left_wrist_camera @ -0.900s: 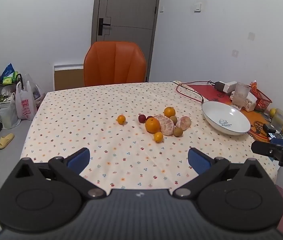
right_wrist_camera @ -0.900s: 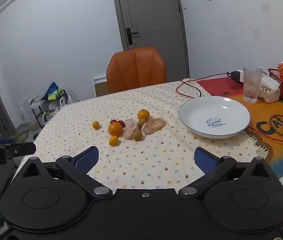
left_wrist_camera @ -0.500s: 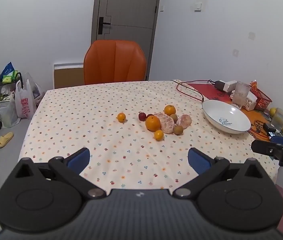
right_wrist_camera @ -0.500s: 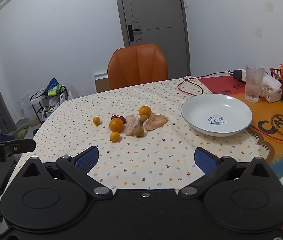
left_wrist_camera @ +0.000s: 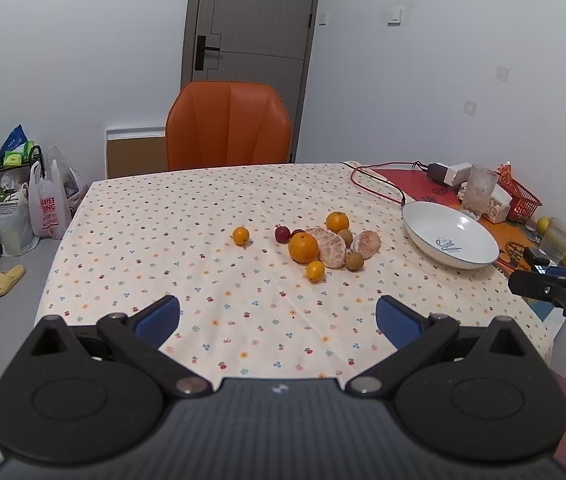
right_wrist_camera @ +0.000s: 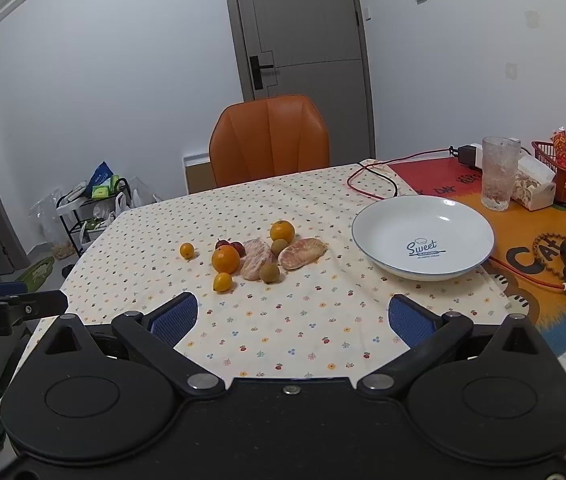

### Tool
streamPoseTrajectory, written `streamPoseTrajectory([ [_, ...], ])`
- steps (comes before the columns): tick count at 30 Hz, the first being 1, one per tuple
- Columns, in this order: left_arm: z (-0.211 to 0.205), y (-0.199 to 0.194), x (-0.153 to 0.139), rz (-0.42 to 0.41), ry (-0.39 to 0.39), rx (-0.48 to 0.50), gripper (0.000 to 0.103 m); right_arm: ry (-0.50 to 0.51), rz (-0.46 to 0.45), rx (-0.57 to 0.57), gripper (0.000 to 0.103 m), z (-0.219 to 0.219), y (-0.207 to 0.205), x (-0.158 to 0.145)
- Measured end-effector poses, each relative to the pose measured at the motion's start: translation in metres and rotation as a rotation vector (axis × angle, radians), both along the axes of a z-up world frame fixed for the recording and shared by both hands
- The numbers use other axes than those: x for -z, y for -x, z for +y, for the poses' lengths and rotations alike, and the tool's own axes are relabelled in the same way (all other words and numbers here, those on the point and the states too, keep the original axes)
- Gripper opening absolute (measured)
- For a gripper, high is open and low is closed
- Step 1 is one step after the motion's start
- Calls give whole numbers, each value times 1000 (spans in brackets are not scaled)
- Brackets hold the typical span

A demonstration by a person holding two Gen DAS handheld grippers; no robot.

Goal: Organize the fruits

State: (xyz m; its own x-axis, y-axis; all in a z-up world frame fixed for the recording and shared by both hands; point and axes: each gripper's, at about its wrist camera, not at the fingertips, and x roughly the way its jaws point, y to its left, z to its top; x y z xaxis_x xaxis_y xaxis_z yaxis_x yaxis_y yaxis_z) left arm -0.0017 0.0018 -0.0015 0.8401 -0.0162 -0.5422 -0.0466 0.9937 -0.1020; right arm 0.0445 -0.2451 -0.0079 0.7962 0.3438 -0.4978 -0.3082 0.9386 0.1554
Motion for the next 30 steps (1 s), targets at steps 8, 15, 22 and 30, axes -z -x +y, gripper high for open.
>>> streamPoseTrajectory([
  [8,0,-1,0,-6,5,-1,103,4,8,-3,103,0,-1,3],
  [15,0,0,0,-8,8,-3,103,12,11,-6,103,1,-2,2],
  [22,1,0,-1,-15,12,-5,103,11,9,-2,103,-2,-2,1],
  [30,2,0,-2,-16,14,-6,103,16,7,-4,103,-1,-2,1],
])
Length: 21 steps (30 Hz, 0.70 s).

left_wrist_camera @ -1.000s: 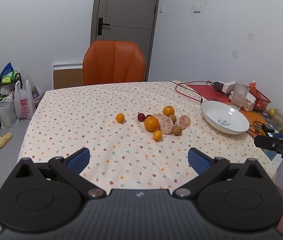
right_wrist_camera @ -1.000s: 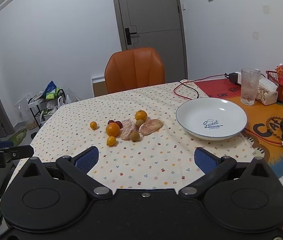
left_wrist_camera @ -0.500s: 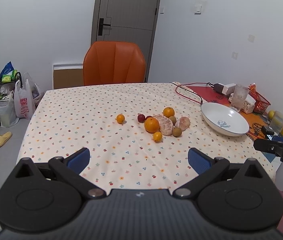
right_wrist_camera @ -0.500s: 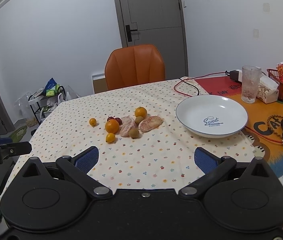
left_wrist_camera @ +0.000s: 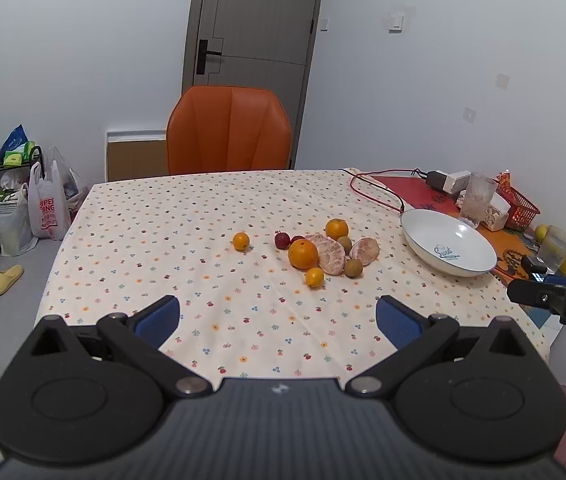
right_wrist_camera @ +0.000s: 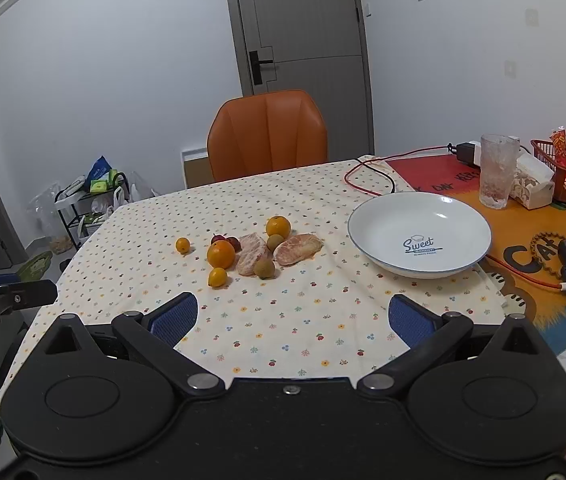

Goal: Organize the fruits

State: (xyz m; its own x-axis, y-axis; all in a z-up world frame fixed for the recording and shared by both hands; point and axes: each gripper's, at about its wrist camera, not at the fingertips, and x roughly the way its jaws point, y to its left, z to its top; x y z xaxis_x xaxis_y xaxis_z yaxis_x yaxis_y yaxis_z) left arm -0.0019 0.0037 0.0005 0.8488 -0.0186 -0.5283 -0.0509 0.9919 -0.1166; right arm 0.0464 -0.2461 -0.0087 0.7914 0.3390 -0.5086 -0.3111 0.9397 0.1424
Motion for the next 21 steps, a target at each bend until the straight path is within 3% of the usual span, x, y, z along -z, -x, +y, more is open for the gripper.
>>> streamPoseTrajectory([
  [21,-4,-3,-4,-19,-2,22,103,-4,-16,27,103,1,-2,1],
])
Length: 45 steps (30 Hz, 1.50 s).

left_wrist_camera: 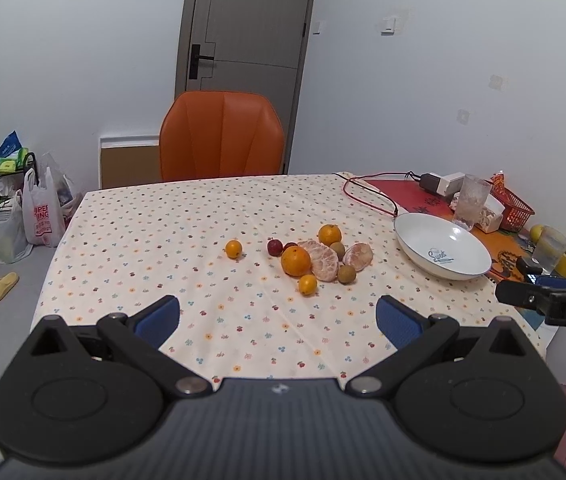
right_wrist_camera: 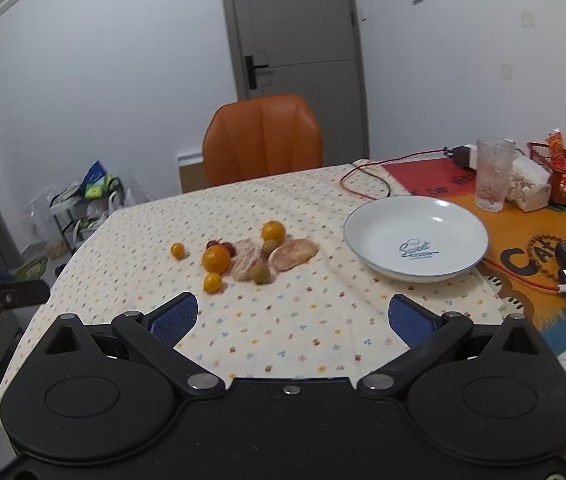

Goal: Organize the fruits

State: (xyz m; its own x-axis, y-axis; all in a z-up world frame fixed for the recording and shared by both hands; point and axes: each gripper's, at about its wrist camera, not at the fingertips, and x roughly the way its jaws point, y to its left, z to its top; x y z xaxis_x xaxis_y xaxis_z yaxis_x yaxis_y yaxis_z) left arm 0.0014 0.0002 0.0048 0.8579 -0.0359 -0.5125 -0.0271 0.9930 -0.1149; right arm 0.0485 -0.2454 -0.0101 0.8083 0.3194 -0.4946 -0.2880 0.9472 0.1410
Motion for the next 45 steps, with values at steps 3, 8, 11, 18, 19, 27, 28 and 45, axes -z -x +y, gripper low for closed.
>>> streamPoseTrajectory([
  [3,-2,-8,1,1,2,1,103,-4,1,-3,103,0,-3,1],
  [8,-8,-22,1,-11,-13,7,103,1,-23,-1,103,-2,-11,2],
  [11,-10,-31,2,-11,-5,10,103,-16,-32,15,103,-7,-18,4],
  [18,-14,-47,10,-7,-9,13,103,-36,-43,20,103,-14,-31,11],
  [19,-15,-50,11,-6,-8,15,103,-36,-44,17,103,-14,-33,12],
  [27,-16,-71,24,5,5,12,102,-60,-25,20,103,-16,-51,27],
  [28,-16,-74,26,10,9,11,101,-66,-26,22,103,-17,-52,29],
  [45,-23,-128,68,77,47,36,80,-137,23,-63,90,-4,-89,62],
])
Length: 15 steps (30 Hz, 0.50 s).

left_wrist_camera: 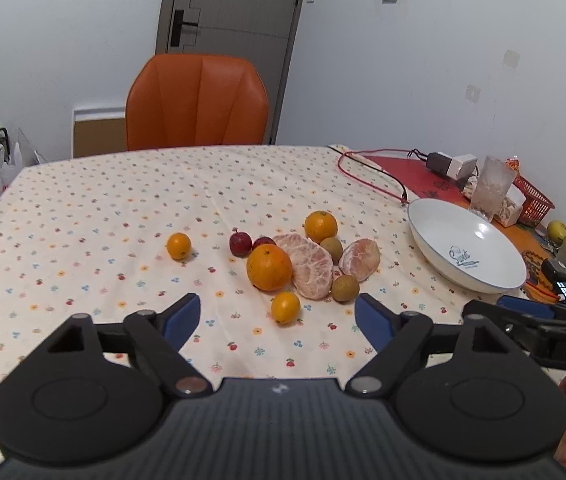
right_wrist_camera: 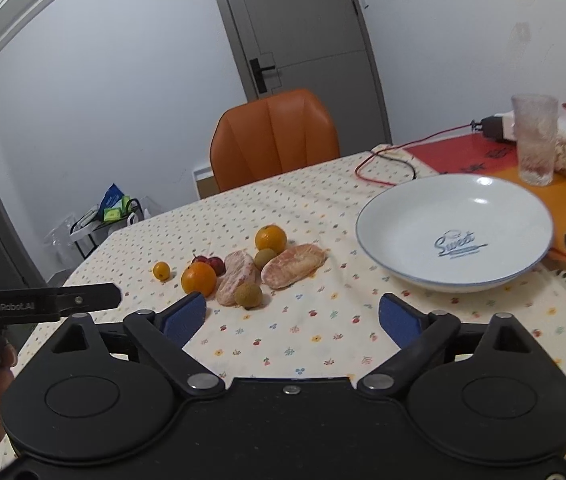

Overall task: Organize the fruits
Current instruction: 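Grasp a small yellow kumquat with the left tool while the right tool grasps a brown round fruit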

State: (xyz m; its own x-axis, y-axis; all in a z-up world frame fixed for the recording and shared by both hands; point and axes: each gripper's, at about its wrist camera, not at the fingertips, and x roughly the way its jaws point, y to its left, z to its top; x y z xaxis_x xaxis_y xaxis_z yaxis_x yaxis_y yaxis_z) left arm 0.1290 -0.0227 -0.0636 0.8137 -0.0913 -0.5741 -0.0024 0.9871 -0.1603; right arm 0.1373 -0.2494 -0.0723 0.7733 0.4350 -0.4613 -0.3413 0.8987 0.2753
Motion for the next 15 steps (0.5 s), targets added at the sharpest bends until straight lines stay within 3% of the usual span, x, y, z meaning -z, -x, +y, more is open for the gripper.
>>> streamPoseTrajectory([
  [6,-1,-19,15,37,17,5,69,-1,41,-31,87,11,-17,12],
  [15,1,-42,34,81,30,-4,62,-12,70,-58,80,21,-37,23],
])
